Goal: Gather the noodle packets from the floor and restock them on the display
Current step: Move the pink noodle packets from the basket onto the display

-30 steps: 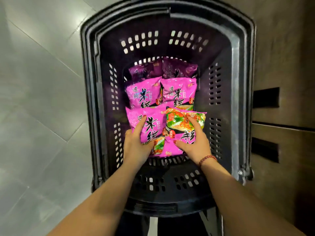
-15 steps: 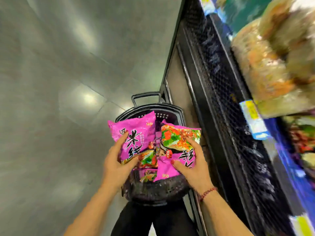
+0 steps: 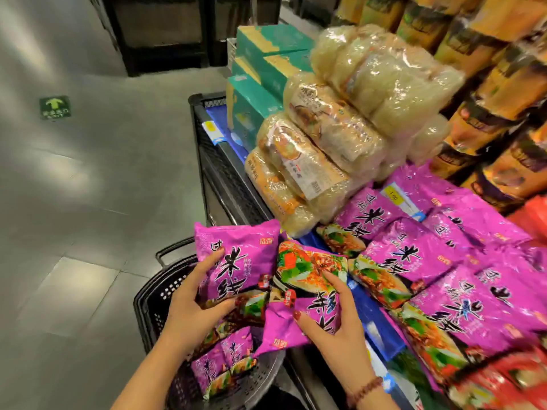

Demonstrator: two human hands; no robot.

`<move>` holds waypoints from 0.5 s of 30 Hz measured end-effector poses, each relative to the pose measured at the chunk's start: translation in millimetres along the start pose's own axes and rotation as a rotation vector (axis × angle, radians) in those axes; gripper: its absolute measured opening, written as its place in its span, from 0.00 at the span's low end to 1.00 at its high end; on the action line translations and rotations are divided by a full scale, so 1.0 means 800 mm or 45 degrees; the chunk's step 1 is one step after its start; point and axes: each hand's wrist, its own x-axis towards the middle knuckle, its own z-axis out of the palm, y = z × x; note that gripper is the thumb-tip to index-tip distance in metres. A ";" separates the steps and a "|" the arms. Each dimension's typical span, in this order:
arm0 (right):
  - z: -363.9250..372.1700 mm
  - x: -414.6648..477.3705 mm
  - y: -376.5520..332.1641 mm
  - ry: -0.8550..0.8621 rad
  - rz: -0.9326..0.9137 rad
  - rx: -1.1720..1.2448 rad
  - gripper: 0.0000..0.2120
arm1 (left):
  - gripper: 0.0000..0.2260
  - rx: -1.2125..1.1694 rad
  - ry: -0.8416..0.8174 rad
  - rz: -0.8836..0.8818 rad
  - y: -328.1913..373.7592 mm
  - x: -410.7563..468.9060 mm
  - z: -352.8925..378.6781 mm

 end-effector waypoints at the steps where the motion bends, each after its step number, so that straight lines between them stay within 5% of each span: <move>1: -0.011 -0.002 -0.001 0.048 0.022 0.011 0.35 | 0.40 0.008 -0.045 0.029 0.008 0.008 0.011; 15: -0.108 -0.029 0.027 0.564 0.183 0.077 0.32 | 0.34 0.332 -0.747 0.559 0.073 0.167 0.179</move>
